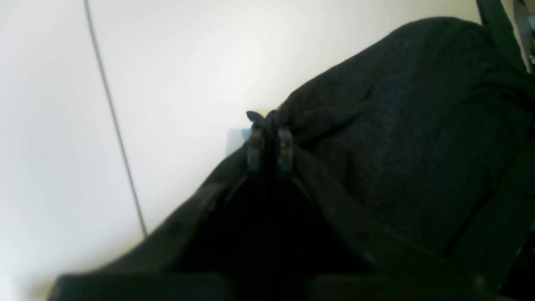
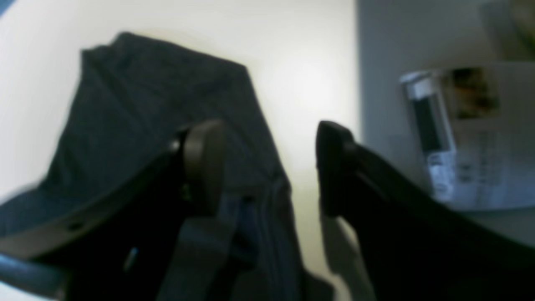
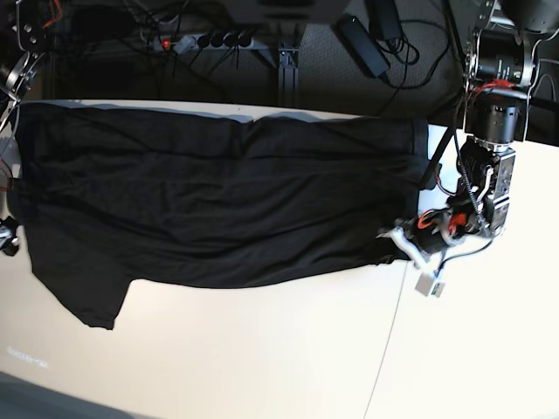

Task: Fold the T-shirt properly
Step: 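Fold the shirt's loose half over the folded edge with both grippers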

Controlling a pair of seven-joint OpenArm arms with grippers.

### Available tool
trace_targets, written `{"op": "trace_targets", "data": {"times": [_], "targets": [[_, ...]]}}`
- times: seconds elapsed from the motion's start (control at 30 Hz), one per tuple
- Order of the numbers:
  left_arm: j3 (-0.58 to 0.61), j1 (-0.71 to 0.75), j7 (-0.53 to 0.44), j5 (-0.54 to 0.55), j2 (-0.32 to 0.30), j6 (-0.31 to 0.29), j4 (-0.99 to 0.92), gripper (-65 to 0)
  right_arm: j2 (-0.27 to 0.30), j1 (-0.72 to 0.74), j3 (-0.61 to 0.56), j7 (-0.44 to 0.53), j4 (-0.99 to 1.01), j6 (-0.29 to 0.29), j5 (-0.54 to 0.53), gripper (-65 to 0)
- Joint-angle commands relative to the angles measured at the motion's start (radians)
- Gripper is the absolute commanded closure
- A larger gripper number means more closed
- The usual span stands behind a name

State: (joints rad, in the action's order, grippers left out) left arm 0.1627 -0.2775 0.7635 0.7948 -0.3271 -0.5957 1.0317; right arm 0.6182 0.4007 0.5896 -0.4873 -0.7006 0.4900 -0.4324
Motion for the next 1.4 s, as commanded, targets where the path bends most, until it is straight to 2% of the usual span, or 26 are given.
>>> {"op": "trace_targets", "data": {"times": [0.0, 0.17, 0.43, 0.67, 0.8, 1.0, 1.03, 1.1, 1.2, 1.23, 1.37], "targets": [[0.002, -0.007, 0.052, -0.029, -0.006, -0.023, 0.003, -1.9, 0.03, 0.051, 0.004, 0.024, 0.029, 0.003, 0.003, -34.5], [0.002, -0.007, 0.061, -0.029, -0.006, -0.023, 0.003, -2.0, 0.031, 0.117, 0.004, 0.029, 0.196, 0.003, 0.052, -34.5], [0.002, -0.007, 0.061, -0.023, -0.009, -0.022, 0.003, -2.0, 0.024, 0.117, 0.004, 0.028, 0.257, 0.003, 0.093, -34.5], [0.002, -0.008, 0.06, -0.017, -0.008, -0.022, 0.003, -2.0, -0.035, 0.126, 0.003, 0.028, 0.256, 0.008, 0.099, -34.5], [0.002, -0.008, 0.06, -0.017, -0.008, -0.022, 0.003, -2.0, -0.067, 0.125, 0.003, 0.035, 0.256, 0.015, 0.138, -34.5], [0.002, -0.008, 0.056, -0.017, -0.008, -0.022, 0.003, -2.0, -0.084, 0.125, -0.011, 0.035, 0.256, 0.027, 0.14, -34.2], [0.002, -0.008, 0.056, -0.017, -0.008, -0.022, 0.003, -2.0, -0.084, 0.125, -0.02, 0.035, 0.256, 0.027, 0.141, -32.8], [0.002, -0.008, 0.055, -0.017, -0.008, -0.022, 0.003, -2.0, -0.081, 0.125, -0.045, 0.034, 0.256, 0.027, 0.142, -24.7], [0.002, -0.008, 0.027, -0.018, -0.008, -0.023, 0.003, -1.9, -0.079, 0.122, -0.082, 0.053, 0.249, 0.027, 0.145, -2.9], [0.002, -0.008, 0.011, -0.017, -0.008, -0.023, 0.003, -1.9, -0.079, 0.122, -0.087, 0.072, 0.248, 0.027, 0.146, 0.0], [0.002, -0.018, -0.035, -0.017, -0.011, -0.034, 0.003, 0.0, -0.076, 0.122, -0.088, 0.095, 0.212, 0.027, 0.191, 0.0]]}}
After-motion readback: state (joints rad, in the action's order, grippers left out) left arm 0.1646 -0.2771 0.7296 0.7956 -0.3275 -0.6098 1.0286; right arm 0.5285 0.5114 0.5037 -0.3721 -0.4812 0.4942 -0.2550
